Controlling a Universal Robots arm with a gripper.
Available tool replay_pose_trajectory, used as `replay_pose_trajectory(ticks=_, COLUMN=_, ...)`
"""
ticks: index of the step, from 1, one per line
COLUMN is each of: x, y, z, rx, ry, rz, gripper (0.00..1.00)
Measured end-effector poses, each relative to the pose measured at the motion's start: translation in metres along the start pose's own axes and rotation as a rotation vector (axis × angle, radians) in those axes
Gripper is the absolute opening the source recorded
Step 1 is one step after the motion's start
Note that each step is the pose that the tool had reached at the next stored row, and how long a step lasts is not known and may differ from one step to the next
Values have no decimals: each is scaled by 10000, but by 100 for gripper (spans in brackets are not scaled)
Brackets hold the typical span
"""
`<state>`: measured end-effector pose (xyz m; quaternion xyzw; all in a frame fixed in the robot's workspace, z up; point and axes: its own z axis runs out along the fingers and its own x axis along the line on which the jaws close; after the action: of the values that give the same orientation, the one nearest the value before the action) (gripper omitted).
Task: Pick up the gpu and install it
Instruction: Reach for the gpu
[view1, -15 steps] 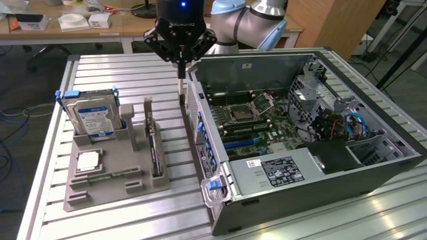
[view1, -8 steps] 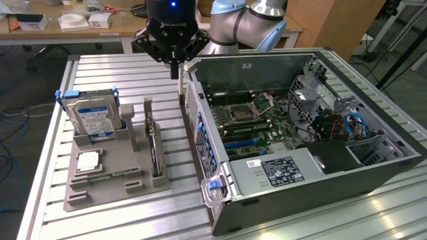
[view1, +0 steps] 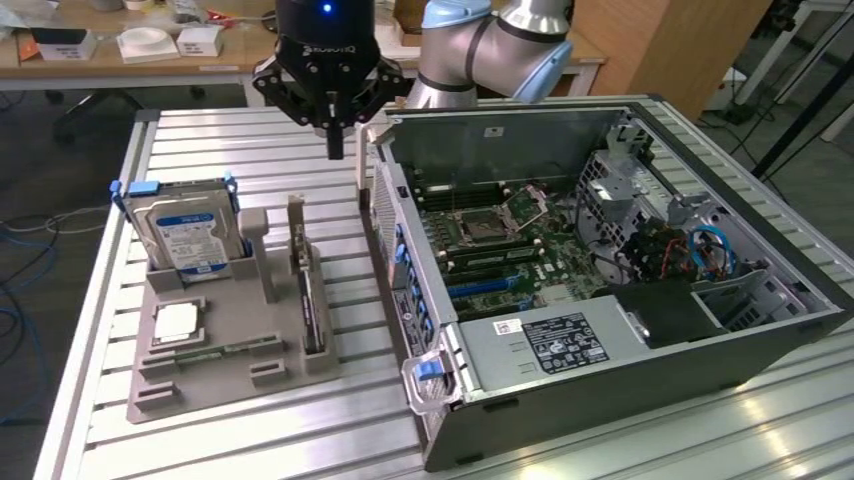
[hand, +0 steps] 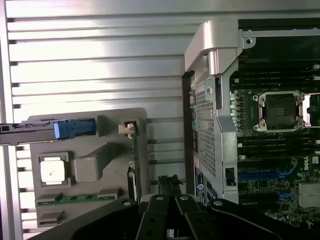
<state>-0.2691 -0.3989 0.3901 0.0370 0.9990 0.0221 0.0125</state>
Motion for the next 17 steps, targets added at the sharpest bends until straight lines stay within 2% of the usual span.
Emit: replay_pose_trajectory(ticks=17, x=266, y=-20, z=-5, rx=-1, ry=0, rz=-5, gripper=11)
